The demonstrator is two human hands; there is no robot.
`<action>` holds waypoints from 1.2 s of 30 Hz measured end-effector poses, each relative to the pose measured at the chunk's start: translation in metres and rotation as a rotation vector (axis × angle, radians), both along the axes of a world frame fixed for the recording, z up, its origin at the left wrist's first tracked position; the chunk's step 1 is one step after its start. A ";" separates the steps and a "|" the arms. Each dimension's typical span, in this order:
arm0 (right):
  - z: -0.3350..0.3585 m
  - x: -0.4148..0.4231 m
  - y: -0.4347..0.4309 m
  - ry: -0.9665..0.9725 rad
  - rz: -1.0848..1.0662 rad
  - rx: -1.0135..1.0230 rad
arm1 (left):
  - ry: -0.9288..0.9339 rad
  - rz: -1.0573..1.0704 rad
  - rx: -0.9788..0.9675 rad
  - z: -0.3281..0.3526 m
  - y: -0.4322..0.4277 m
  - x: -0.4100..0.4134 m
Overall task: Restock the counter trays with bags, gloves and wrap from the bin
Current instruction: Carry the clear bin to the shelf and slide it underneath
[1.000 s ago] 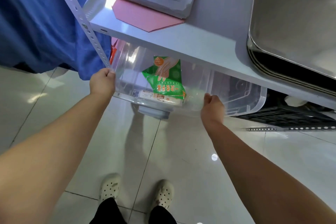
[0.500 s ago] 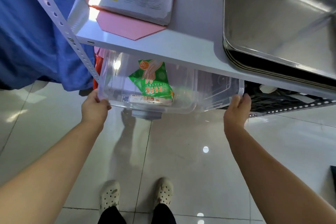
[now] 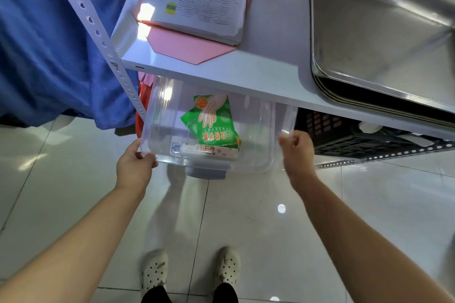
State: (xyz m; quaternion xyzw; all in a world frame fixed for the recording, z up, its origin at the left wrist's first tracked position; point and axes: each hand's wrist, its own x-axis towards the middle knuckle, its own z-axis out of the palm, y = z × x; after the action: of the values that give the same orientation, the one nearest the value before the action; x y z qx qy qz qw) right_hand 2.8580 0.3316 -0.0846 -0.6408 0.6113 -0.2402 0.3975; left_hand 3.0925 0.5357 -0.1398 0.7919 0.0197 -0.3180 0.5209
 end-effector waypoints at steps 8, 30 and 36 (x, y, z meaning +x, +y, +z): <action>-0.007 0.020 0.074 0.180 0.167 -0.279 | 0.067 -0.073 -0.029 -0.002 0.013 0.017; -0.037 0.193 0.160 0.397 0.629 -0.489 | 0.264 -0.363 -0.096 0.003 0.032 0.074; -0.044 0.182 0.170 0.355 0.712 -0.445 | 0.231 -0.357 -0.096 0.009 0.029 0.066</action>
State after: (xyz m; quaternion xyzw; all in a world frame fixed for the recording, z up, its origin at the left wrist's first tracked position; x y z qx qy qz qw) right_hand 3.0396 0.5021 -0.1290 -0.9122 0.3450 -0.1006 0.1968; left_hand 3.1589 0.5647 -0.1311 0.7156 -0.0767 -0.4944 0.4875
